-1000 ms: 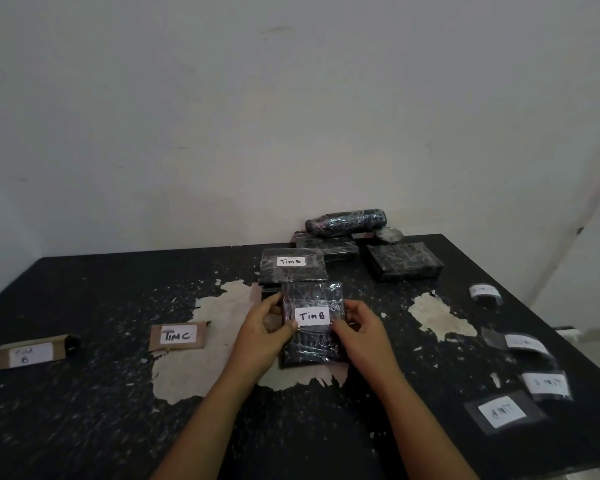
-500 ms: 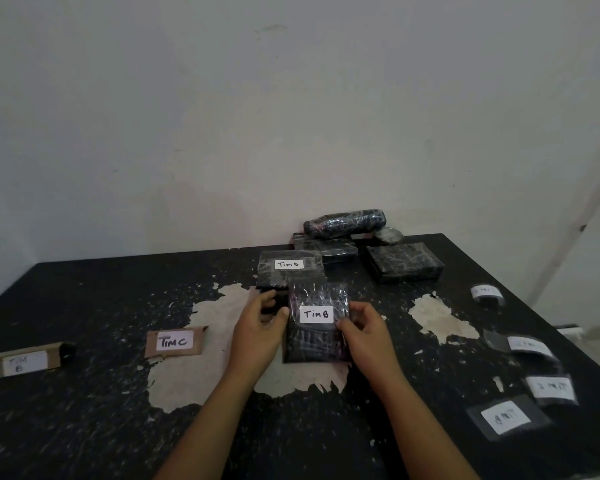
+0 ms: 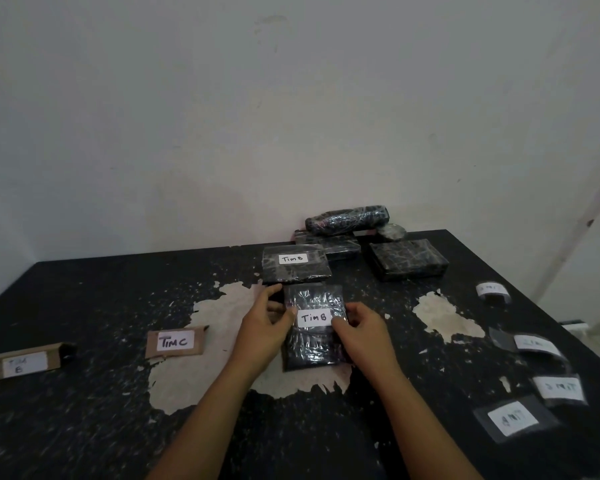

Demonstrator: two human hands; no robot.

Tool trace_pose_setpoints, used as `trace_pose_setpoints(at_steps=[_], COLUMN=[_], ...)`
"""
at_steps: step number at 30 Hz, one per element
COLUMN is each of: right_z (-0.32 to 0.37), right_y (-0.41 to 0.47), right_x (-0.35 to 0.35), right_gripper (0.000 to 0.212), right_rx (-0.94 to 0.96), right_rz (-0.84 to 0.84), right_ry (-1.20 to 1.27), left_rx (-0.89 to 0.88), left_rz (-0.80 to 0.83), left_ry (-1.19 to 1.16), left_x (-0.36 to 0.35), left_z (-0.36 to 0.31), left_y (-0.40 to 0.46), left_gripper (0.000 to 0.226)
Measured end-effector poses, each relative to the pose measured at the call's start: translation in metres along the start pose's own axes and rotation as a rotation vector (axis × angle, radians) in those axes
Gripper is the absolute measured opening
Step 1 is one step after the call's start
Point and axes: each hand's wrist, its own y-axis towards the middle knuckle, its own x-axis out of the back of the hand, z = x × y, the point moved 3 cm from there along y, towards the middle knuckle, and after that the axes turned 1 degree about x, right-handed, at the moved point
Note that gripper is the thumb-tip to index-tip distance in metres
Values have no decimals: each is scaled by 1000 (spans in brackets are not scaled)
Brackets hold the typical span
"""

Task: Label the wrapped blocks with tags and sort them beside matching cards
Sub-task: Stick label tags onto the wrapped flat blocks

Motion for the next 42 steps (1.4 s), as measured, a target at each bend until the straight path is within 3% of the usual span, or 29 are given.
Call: trace_pose_setpoints(at_steps=[5,10,16,20,25,35,42], right_z=[-6,-5,-6,-4,-6,-16,-34], right_y=[-1,-5,-5,-9,-15,-17,24], right_x=[-4,-3,5,20,46,137,210], right_gripper=[47,49,42,32,28,23,28], right_rx=[51,44,79,120,159,135,10], right_rz=[-33,6,-8,-37,-86,-280,-435], right_ry=[-461,-637,-508,-455,-421,-377,-505], left_rx=[-16,-41,-60,-144,-279,-433,-408], left_rz=[-25,-32,-34,-48,-48,207,321], left_ry=[172,363,408,529,517,413,342], left_x=[-1,-3,-8,-19,-48,-160,-255], left_z=[1,6,2,-5,-23,-64,-83], left_y=[-11,-15,-18,-28,-37,-38,-2], left_gripper=[49,54,35,22,17,10,13])
